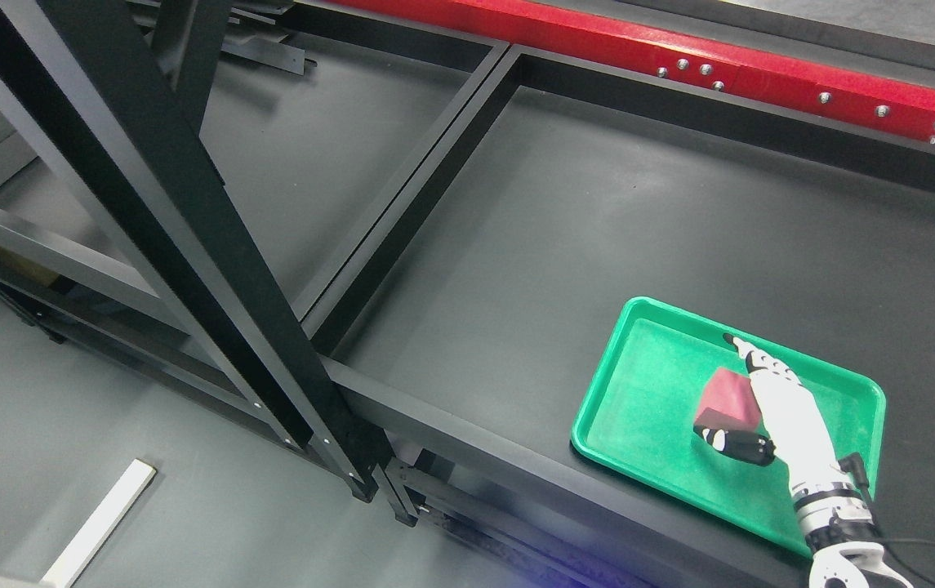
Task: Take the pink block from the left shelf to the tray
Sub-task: 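Close the right hand around the pink block in the green tray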
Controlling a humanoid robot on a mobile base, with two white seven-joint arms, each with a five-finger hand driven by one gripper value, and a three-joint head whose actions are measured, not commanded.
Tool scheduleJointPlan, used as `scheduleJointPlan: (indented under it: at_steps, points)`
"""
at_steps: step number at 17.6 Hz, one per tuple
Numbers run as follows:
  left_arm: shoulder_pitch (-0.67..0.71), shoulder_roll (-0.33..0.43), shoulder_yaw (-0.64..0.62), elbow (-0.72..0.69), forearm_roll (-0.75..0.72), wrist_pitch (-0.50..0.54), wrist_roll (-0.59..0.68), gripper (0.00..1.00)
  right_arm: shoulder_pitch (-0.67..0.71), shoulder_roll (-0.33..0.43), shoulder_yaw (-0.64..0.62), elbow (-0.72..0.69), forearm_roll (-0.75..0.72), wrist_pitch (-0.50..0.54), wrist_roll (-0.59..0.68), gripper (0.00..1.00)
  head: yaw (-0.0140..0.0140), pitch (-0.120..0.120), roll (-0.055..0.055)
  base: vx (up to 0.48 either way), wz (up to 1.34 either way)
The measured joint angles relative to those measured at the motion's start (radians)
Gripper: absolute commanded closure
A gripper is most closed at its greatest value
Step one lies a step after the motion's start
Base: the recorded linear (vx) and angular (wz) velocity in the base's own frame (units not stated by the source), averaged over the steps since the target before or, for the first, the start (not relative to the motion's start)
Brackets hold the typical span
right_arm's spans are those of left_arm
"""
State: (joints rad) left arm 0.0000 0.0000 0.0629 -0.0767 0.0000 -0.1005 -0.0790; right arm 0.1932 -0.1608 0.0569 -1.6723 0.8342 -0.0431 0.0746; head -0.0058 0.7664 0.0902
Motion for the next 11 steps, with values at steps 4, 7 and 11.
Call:
scheduleJointPlan:
  at_steps: [4, 7, 11]
  points:
    - [0.0, 0.0, 0.0, 0.0, 0.0, 0.0, 0.0, 0.0, -0.005, -0.009, 0.002, 0.018, 0.002, 0.013, -0.002, 0.02, 0.0, 0.0, 0.0, 0.0, 0.0]
    - [0.0, 0.0, 0.0, 0.0, 0.0, 0.0, 0.0, 0.0, -0.015, -0.015, 0.011, 0.034, 0.005, 0.016, -0.002, 0.03, 0.0, 0.0, 0.0, 0.0, 0.0]
    - [0.0, 0.0, 0.0, 0.0, 0.0, 0.0, 0.0, 0.0, -0.026, -0.023, 0.027, 0.057, 0.008, 0.016, -0.004, 0.08, 0.0, 0.0, 0.0, 0.0, 0.0]
